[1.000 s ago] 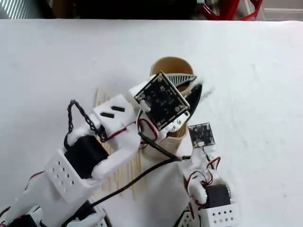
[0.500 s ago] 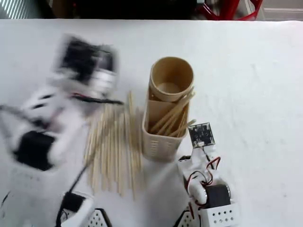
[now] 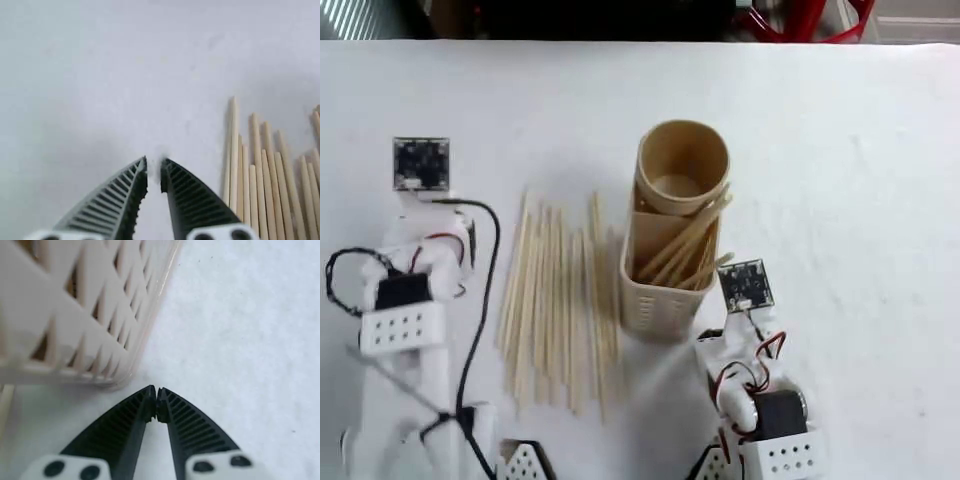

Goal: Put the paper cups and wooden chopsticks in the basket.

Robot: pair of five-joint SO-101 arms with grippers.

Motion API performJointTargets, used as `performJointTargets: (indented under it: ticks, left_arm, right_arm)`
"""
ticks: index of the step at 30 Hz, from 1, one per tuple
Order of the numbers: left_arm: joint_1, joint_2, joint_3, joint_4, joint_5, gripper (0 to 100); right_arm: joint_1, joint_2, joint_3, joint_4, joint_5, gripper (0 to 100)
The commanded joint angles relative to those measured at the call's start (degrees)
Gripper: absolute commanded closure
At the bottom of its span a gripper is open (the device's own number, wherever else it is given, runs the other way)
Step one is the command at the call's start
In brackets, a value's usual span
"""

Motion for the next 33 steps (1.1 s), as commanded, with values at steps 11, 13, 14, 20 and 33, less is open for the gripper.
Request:
performJointTargets:
  ticks: [11,13,14,20,33]
  left_arm:
    - [9.7,28.9,-14.7,9.0,-0.7,93]
    - [9.5,29.1,-14.8,9.1,-0.7,94]
    - [9.4,29.1,-14.7,9.1,-0.7,94]
    - [9.8,29.1,-14.7,9.6,-2.4,93]
    - [10.7,29.6,-14.6,10.3,-2.8,89]
  right_arm:
    - [0.1,-0.1,0.5,0.2,0.1,97.9]
    - [0.1,-0.1,0.5,0.2,0.1,97.9]
    - [0.1,-0.1,0.5,0.2,0.1,97.9]
    - [0.2,-0.1,0.5,0.2,0.1,97.9]
    - [0.0,-0.1,0.5,0.2,0.1,97.9]
